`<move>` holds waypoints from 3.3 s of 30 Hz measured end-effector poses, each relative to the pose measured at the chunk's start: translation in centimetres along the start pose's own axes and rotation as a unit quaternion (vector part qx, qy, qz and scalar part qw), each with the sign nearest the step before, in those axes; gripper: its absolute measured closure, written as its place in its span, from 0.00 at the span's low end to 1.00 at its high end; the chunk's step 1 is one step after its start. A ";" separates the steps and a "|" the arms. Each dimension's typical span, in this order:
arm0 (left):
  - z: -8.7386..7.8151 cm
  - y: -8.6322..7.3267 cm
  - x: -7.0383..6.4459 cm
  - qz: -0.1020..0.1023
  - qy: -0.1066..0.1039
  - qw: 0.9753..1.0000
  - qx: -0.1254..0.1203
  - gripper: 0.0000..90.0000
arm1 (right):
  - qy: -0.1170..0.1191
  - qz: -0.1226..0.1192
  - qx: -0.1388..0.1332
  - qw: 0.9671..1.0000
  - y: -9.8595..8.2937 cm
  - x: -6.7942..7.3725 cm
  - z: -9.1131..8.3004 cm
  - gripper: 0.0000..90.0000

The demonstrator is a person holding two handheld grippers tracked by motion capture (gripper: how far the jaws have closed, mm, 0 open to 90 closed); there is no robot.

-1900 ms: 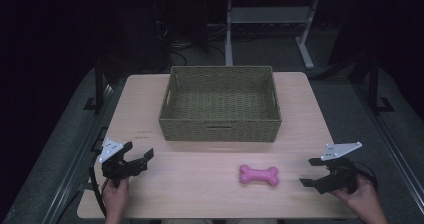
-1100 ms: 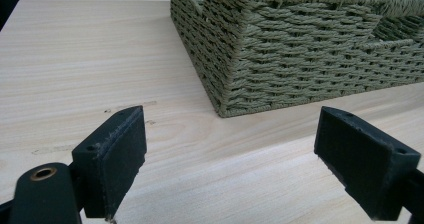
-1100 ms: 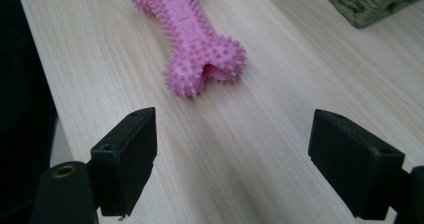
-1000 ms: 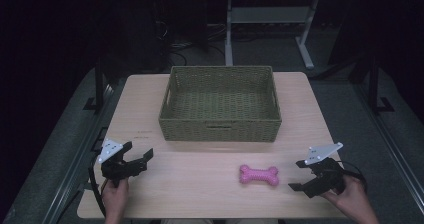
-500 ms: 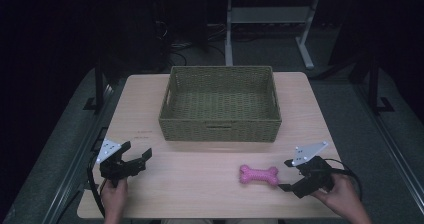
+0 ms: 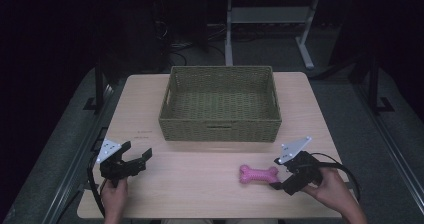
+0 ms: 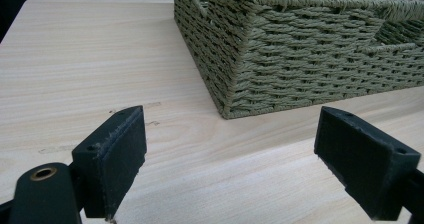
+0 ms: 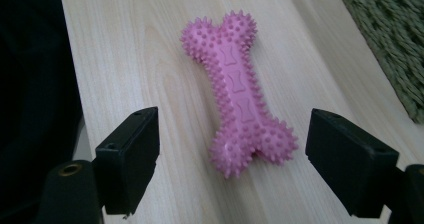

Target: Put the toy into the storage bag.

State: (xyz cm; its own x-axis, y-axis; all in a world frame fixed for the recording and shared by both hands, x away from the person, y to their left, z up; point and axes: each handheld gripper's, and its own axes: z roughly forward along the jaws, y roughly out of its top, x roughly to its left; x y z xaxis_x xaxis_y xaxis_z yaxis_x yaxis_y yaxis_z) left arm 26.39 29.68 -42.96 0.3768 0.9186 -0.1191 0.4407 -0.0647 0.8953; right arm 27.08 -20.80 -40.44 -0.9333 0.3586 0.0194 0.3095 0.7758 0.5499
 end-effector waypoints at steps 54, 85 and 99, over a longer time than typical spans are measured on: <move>-0.2 0.0 0.2 -0.003 0.000 1.000 -0.003 0.14 | 0.038 -0.079 0.121 0.989 4.0 -1.6 6.1 0.49; -0.3 0.0 0.3 -0.005 0.001 1.000 -0.006 0.14 | 0.066 -0.098 0.132 0.984 4.2 -1.8 6.5 0.65; -0.3 0.0 0.3 -0.004 0.001 1.000 -0.006 0.14 | 0.076 -0.071 0.085 0.991 4.9 -2.2 4.5 0.65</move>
State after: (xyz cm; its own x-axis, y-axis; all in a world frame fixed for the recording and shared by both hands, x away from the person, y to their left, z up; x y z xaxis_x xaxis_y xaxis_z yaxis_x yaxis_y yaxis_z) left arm 26.30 30.05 -42.83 0.3714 0.9200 -0.1252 0.4345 -0.0530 0.8991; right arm 31.45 -15.44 -41.49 -0.9824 0.1664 0.0849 0.1867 0.8935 0.4083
